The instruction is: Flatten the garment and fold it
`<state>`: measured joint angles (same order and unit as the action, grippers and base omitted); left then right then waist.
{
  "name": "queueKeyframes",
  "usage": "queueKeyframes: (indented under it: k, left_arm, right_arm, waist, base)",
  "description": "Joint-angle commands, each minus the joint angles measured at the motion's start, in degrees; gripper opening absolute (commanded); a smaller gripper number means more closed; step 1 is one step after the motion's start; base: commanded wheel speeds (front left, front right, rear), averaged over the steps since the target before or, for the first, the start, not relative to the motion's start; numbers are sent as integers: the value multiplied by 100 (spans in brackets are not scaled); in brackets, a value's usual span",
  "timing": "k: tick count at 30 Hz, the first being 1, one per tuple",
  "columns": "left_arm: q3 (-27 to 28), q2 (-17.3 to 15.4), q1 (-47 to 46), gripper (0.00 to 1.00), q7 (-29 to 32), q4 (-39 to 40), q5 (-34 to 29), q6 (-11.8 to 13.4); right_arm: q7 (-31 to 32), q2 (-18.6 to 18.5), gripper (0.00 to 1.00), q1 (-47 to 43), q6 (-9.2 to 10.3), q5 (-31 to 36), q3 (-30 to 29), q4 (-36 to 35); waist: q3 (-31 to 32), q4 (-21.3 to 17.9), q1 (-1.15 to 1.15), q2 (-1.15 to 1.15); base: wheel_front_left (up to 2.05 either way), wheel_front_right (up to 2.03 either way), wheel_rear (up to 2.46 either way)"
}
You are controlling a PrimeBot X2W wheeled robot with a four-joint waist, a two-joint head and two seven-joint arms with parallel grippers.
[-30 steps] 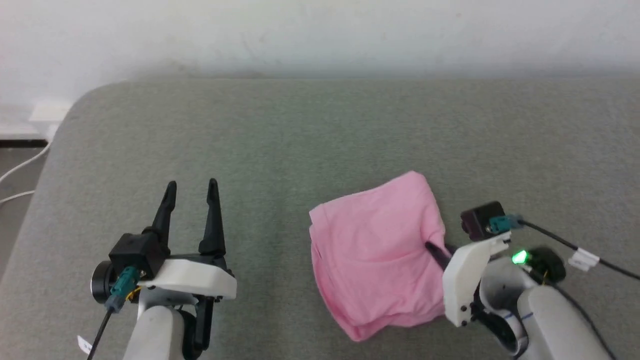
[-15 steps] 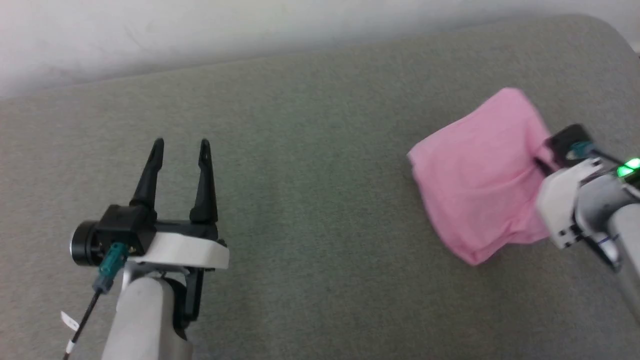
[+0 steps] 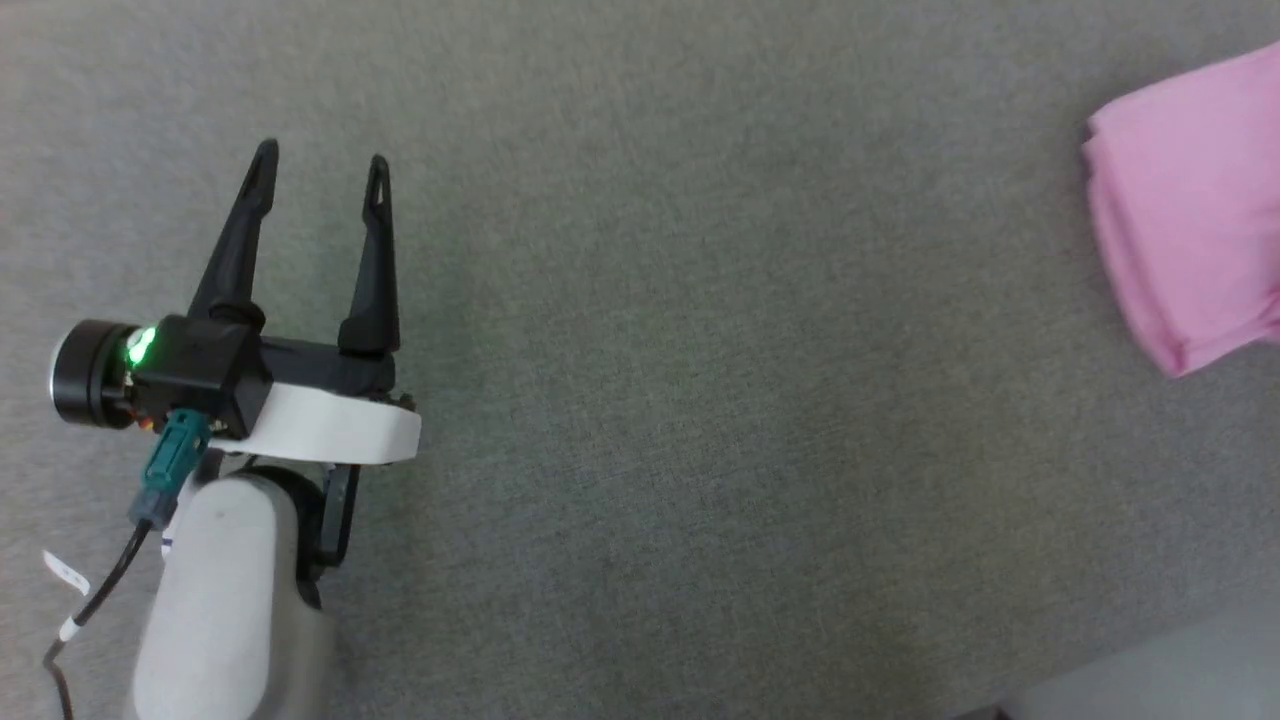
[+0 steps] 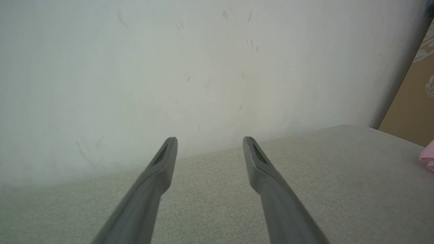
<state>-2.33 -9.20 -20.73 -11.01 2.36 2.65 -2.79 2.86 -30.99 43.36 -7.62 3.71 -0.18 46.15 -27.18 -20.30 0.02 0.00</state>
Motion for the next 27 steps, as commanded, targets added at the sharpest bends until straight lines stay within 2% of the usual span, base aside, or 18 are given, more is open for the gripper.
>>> queueKeyframes:
  k: [1,3,8,9,10,11,15,18,22,27]
  left_arm:
    - [-17,-35,-80,100,21,51,-55,-18]
    - [-42,-52,-91,100,54,113,-66,-17]
    - [-69,-75,-96,100,74,151,-62,5]
    - [-77,-65,-96,100,56,128,-52,12]
    - [-82,-47,-93,100,28,98,-36,23]
    - [-94,-22,-83,100,-8,58,-17,31]
    - [-123,106,-1,100,-168,-175,104,61]
    - [-115,202,109,100,-277,-401,225,86]
    - [-114,336,324,100,-361,-701,400,119]
    - [-29,452,635,100,-393,-917,647,148]
  right_arm:
    - [-84,-22,0,135,13,130,-138,65]
    - [-206,-44,0,236,13,476,-446,198]
    - [-277,186,0,382,13,943,-1279,487]
    - [-285,216,7,375,13,1053,-1412,520]
    - [-303,241,44,361,13,1157,-1553,534]
    - [-307,269,100,343,13,1238,-1724,543]
    - [-605,392,100,217,13,1460,-2225,376]
    - [-917,521,100,65,13,1438,-2342,181]
    - [-1312,688,100,-253,13,1101,-2195,-181]
    - [-1382,981,100,-806,13,468,-1779,-1002]
  waist:
    - [-514,-97,-2,0]
    - [-598,-33,-2,0]
    - [-680,72,-2,0]
    - [-657,102,-2,0]
    - [-621,129,-2,0]
    - [-566,160,-2,0]
    - [-212,312,-2,0]
    - [188,457,-2,0]
    - [812,713,-2,0]
    - [1470,971,-2,0]
  base:
    - [0,0,0]
    - [0,0,0]
    - [0,0,0]
    - [0,0,0]
    - [0,0,0]
    - [0,0,0]
    - [0,0,0]
    - [0,0,0]
    - [0,0,0]
    - [0,0,0]
